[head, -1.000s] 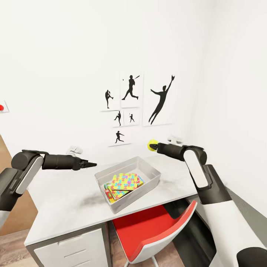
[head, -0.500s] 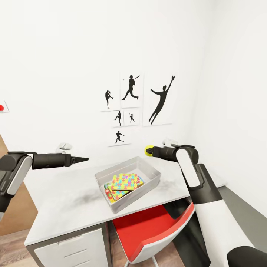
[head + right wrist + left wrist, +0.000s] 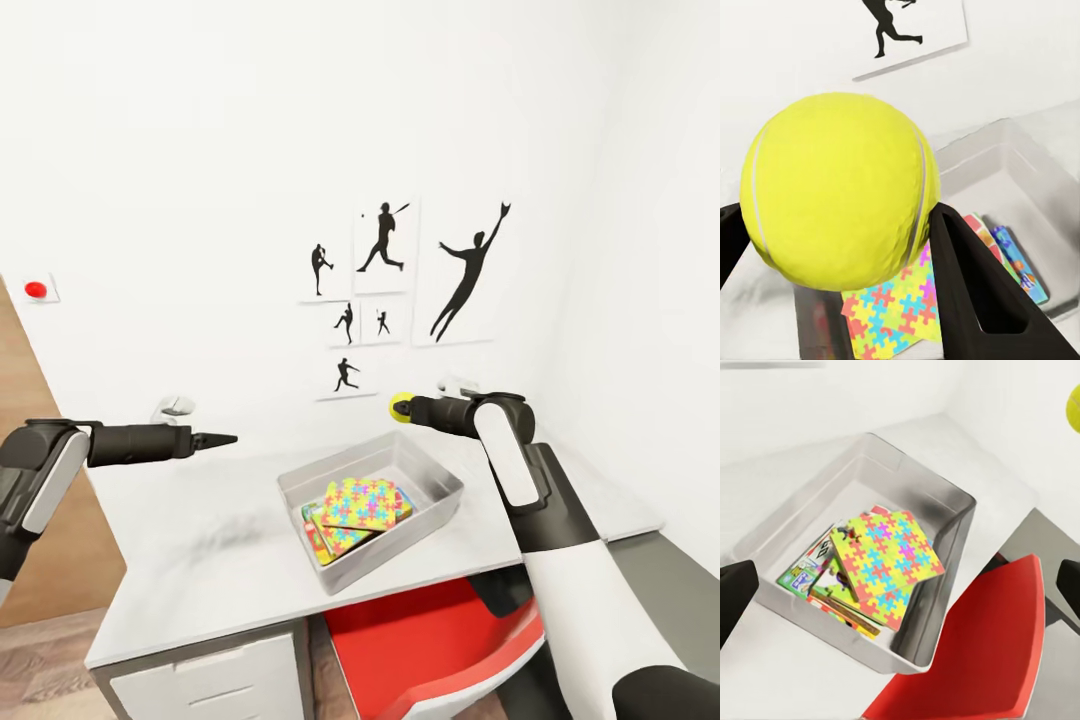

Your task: Put all the toys in the child's room - the three board games (two on the bed and one on the table), the two jigsaw puzzles on the table, and the tennis ball on the table - inside the toy box on the table in the child's room.

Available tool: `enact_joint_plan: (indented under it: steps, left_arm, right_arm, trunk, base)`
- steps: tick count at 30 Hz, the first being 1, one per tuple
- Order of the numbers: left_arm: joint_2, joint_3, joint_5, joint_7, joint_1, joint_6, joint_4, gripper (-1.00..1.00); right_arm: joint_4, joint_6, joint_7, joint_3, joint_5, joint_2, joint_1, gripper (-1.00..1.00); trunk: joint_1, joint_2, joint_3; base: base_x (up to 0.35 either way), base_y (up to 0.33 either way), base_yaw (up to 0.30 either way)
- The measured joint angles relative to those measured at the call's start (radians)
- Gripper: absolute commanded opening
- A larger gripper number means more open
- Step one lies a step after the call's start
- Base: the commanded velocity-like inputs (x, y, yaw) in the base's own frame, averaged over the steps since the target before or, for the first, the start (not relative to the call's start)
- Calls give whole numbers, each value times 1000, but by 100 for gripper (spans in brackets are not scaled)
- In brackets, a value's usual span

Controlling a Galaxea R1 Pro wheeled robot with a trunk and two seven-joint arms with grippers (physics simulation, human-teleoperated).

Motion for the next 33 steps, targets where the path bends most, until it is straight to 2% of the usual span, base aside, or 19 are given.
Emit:
enact_joint_plan:
  steps: [10,27,33]
  left_arm:
    - [-2,0,-2,0,19,-3,3,100]
    - [-3,1,-2,2,32,-6,4,100]
    - [-1,1,-2,2,35,-6,4,100]
  right_arm:
    - [-1,1,7,0,0,-2,2,-100]
    - [11,0,-1,1,0,1,3,-100]
    - [75,-1,-1,-3,2,1,-4,-100]
  trunk:
    - [0,0,0]
    - [0,0,-6]
    - [0,0,-15]
  base:
    - [111,60,4]
    - [21,66,0]
    - [0,1,0]
